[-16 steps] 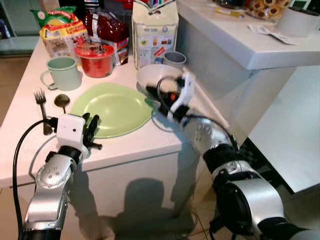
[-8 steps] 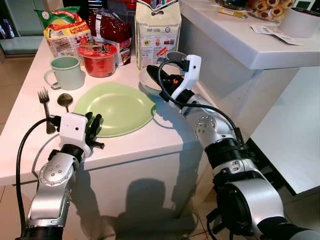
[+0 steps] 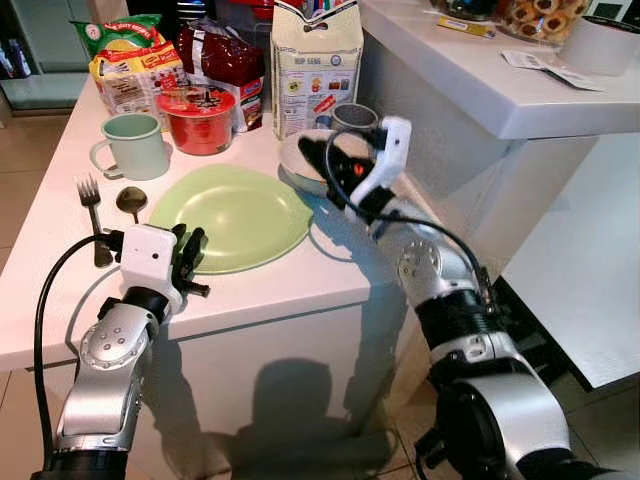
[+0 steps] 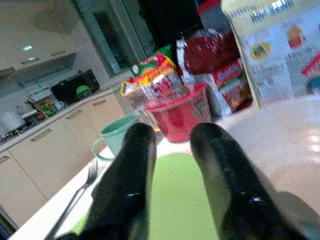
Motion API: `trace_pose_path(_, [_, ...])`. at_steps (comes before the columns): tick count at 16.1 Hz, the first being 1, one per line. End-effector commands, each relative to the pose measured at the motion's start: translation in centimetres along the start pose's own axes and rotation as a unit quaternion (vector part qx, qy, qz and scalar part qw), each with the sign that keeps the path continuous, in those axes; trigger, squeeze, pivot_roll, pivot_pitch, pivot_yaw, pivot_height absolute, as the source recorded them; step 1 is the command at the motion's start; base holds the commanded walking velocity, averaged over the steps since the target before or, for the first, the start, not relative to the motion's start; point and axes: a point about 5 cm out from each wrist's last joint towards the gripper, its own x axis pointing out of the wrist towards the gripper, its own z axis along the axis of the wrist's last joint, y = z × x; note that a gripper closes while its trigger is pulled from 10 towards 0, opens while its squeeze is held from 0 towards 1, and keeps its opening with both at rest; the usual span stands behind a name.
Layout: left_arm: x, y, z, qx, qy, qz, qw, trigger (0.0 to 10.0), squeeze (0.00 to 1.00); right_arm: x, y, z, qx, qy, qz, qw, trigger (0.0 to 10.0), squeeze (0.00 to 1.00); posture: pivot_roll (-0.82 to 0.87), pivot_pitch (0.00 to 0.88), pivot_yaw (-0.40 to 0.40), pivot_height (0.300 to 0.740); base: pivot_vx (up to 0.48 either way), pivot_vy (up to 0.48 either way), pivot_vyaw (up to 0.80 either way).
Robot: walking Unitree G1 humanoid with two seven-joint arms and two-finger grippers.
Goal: Setting the table
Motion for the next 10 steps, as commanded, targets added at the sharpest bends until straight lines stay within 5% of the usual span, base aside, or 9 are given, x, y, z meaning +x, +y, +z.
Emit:
trace_pose_path(1, [-1.8,-1.6,-6.2,-0.033,0.148,-0.023,0.988,10.0,0.00,-0.3,-0.2,-1.1,0.002,0.012,-0.015,1.000,10.0,1.00,0.22,0.000,-0.116,0.740,0.000,0.000,0.00])
trace_pose_path(10, [-1.2,-2.2,-5.5,-0.032,0.132,-0.032,0.990,10.0,0.00,-1.1,-0.6,-2.5,-0.020,0.035,-0.030,0.999,10.0,1.00,0.20,0.000,-0.116,0.740,0.000,0.000,0.00])
